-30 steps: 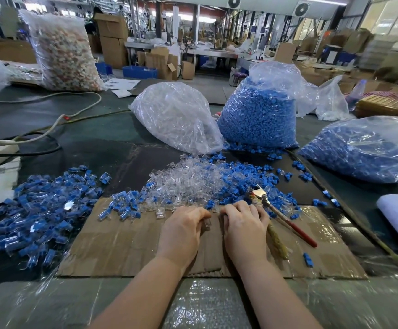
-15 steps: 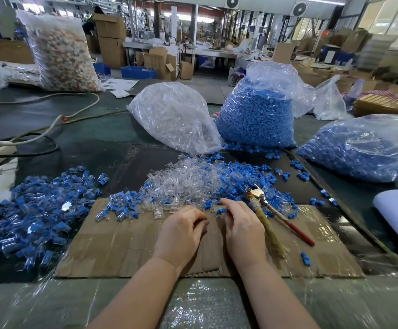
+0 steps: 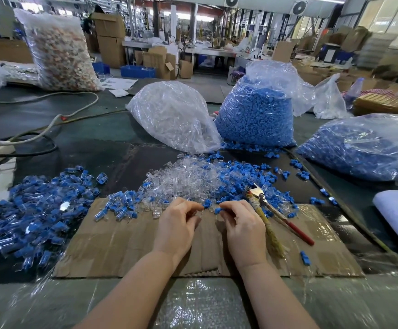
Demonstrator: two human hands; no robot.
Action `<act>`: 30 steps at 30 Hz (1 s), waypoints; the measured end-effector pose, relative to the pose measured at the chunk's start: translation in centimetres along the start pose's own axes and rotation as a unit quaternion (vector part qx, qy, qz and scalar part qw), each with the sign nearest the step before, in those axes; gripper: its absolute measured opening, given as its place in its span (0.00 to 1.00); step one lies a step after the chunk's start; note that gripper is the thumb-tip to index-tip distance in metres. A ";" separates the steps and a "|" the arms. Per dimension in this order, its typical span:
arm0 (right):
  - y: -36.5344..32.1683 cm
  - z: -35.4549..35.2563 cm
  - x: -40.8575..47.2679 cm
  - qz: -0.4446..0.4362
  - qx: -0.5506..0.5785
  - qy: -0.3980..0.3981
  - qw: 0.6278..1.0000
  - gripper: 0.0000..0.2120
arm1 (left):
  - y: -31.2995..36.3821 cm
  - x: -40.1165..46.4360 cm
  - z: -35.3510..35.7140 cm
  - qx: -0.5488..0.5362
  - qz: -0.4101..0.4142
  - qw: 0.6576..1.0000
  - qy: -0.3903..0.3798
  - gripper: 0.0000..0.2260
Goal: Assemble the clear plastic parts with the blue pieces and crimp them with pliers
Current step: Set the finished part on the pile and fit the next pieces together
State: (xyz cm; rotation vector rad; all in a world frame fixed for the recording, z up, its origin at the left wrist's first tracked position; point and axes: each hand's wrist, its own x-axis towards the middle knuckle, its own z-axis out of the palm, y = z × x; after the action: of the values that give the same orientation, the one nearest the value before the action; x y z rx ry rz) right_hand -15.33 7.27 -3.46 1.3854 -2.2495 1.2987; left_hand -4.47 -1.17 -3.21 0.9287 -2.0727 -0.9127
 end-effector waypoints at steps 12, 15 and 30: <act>0.0 -0.2 0.0 -0.025 0.046 0.001 0.999 0.05 | 0.1 0.6 1.5 -0.185 -0.111 0.976 0.017 0.13; -0.1 -0.2 0.0 -0.031 0.060 -0.002 0.998 0.05 | -0.1 0.5 1.4 -0.176 -0.098 0.980 0.010 0.14; -0.1 0.3 -0.2 -0.068 -0.004 -0.052 0.996 0.02 | 0.3 0.2 1.1 -0.234 -0.109 0.966 -0.019 0.12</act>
State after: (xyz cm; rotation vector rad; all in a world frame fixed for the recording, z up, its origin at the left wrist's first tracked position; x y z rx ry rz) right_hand -15.03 7.16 -3.66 1.6065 -2.1773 1.1989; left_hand -5.56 -0.83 -3.44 0.8898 -1.6895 -1.4680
